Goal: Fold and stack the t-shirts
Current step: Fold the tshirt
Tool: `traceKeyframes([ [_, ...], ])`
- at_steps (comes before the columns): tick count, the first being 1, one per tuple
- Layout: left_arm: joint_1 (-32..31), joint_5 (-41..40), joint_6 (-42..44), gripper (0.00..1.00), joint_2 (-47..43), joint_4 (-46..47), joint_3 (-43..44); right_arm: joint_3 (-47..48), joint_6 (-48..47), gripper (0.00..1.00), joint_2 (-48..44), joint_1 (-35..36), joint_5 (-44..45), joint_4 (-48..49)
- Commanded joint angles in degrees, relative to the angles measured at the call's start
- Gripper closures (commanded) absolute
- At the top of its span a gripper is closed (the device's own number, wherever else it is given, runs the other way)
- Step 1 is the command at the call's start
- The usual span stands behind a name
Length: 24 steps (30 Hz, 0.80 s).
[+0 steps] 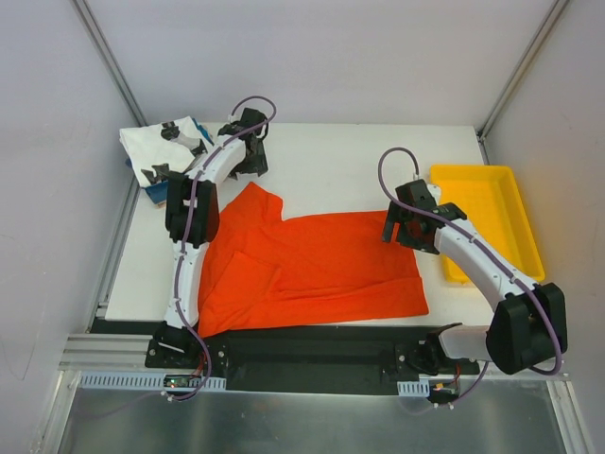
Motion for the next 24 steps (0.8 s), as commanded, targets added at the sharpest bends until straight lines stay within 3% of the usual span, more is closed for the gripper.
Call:
traceKeyframes([
  [1,-0.18,2.84,-0.9,0.36,0.4,-2.47,-0.09,0.02,-0.96,0.03,0.52,-0.51,-0.42,0.57],
  [14,-0.09,4.79,-1.52,0.67,3.57,-2.64,-2.03,-0.42,-1.05,0.03,1.31,-0.86,-0.42,0.75],
  [18,-0.18,5.57,-1.78,0.99,2.43,-2.55,-3.25,0.1,-1.14,0.03,1.66,-1.13,-0.07,1.1],
  [24,-0.18,6.19,-1.96,1.0,-2.05,-2.38,-6.24,6.68,-1.14,0.03,8.93,-3.06,0.81,2.94],
])
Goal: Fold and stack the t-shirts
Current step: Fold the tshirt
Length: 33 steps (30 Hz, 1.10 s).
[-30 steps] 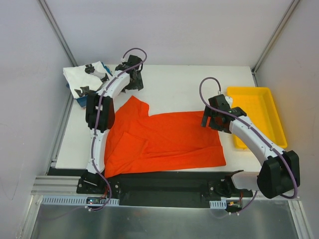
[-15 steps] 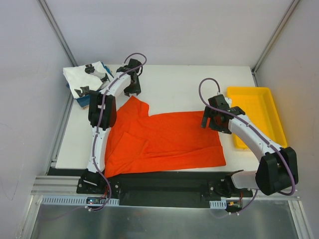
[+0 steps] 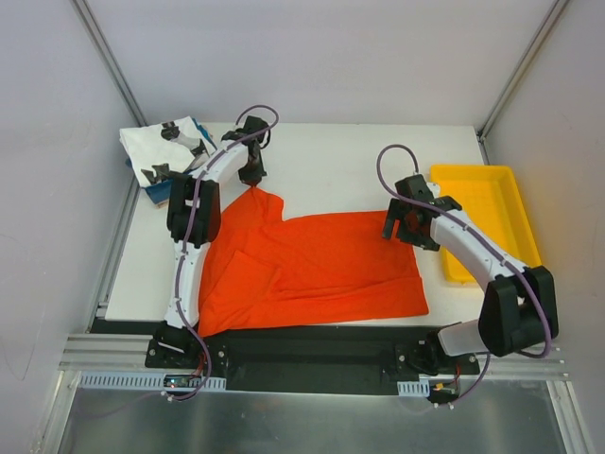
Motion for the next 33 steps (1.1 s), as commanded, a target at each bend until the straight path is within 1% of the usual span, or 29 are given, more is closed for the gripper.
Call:
traceKeyframes([
  [1,-0.14,1.19,-0.56,1.0,-4.33,-3.32,-3.47,9.39,-0.92,0.03,6.43,-1.46,1.51,2.03],
  [3,-0.14,1.19,-0.56,1.0,-6.78,-3.32,-4.78,13.45,-1.8,0.03,11.78,-1.55,2.04,1.68],
  [4,-0.14,1.1,-0.65,1.0,-7.58,-3.23,-5.31,17.56,-2.41,0.03,13.9,-1.64,2.47,0.81],
  [7,-0.31,0.66,-1.52,1.0,-11.09,-3.32,-8.12,22.77,-3.29,0.03,21.9,-2.6,4.05,-0.08],
  [8,-0.4,0.48,-1.7,1.0,-11.89,-3.23,-9.61,26.35,-3.03,0.03,24.01,-3.13,4.32,-1.04],
  [10,-0.84,0.66,-1.88,1.0,-14.52,-3.05,-11.2,30.5,-2.07,0.03,30.4,-4.62,3.8,-3.67],
  [11,-1.1,0.66,-1.79,1.0,-15.23,-2.97,-12.77,33.57,-1.89,0.03,32.27,-4.8,3.62,-4.03],
  [13,-1.98,0.13,-1.7,1.0,-17.6,-2.88,-14.36,36.13,-1.8,0.03,36.31,-5.51,3.88,-5.0],
  [18,-3.56,-1.45,-2.41,1.0,-23.22,-1.92,-20.69,44.91,-2.33,0.03,42.91,-6.47,4.59,-8.69],
  [21,-4.88,-1.8,-2.49,1.0,-25.6,-1.47,-23.68,46.77,-2.68,0.03,45.9,-7.18,3.27,-10.27],
  [24,-6.29,-2.77,-2.49,1.0,-27.44,-1.03,-25.88,46.34,-2.5,0.03,47.05,-7.44,1.95,-10.8],
  [25,-6.72,-3.38,-2.49,1.0,-27.89,-0.95,-26.32,45.99,-2.33,0.01,47.14,-7.53,1.6,-10.8],
  [30,-7.96,-4.35,-3.28,1.0,-31.14,-1.03,-29.75,45.38,-1.72,0.01,46.53,-7.88,-0.68,-10.72],
  [33,-8.13,-5.05,-3.99,1.0,-32.98,-0.77,-32.21,43.36,-0.84,0.08,45.74,-7.97,-2.18,-9.93],
])
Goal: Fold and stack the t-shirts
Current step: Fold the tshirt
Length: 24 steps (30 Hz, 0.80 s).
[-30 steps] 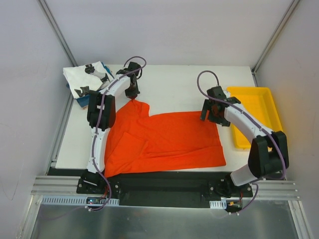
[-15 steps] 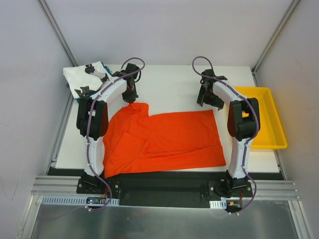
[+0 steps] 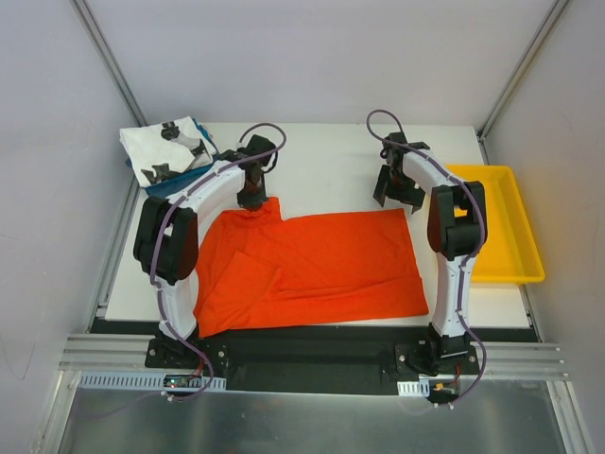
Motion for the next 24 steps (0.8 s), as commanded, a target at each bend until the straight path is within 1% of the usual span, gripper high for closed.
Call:
traceKeyframes([
  [1,-0.37,-2.85,-2.02,1.0,-5.56,-0.55,-3.31,-1.6,1.18,0.1,-1.56,-0.3,-2.68,-1.05],
  [5,-0.73,-3.29,-2.46,1.0,-7.75,-0.2,-5.78,-3.54,1.09,0.31,-1.48,-0.56,-3.92,0.09],
  [10,-1.78,-2.94,-2.9,1.0,-10.48,0.59,-9.38,-4.77,1.53,0.4,-2.0,-0.91,-3.48,0.36],
  [11,-2.04,-2.85,-2.9,1.0,-11.35,0.85,-9.74,-4.95,1.44,0.47,-2.26,-0.91,-3.65,0.53],
  [13,-2.57,-2.94,-2.81,1.0,-12.15,1.2,-10.35,-5.48,1.27,0.55,-2.44,-0.91,-3.74,0.71],
  [14,-2.66,-2.85,-2.9,1.0,-12.59,1.29,-10.53,-5.74,1.35,0.63,-2.44,-0.91,-3.65,0.79],
  [17,-3.1,-2.06,-2.9,1.0,-13.38,1.47,-11.06,-7.14,1.35,0.75,-3.32,-1.0,-3.56,1.5],
  [19,-3.36,-1.97,-2.9,1.0,-13.73,1.47,-11.58,-7.67,0.66,0.79,-4.2,-0.91,-3.48,2.03],
  [20,-3.45,-1.97,-2.99,1.0,-14.26,1.38,-11.85,-7.94,0.22,0.84,-4.64,-0.91,-3.65,2.2],
  [23,-3.98,-1.79,-3.42,1.0,-16.1,1.47,-13.51,-9.51,-1.28,0.9,-6.74,-0.91,-4.53,3.34],
  [24,-4.33,-1.79,-3.6,1.0,-16.72,1.38,-13.95,-10.04,-1.54,0.9,-7.45,-0.91,-4.71,3.95],
])
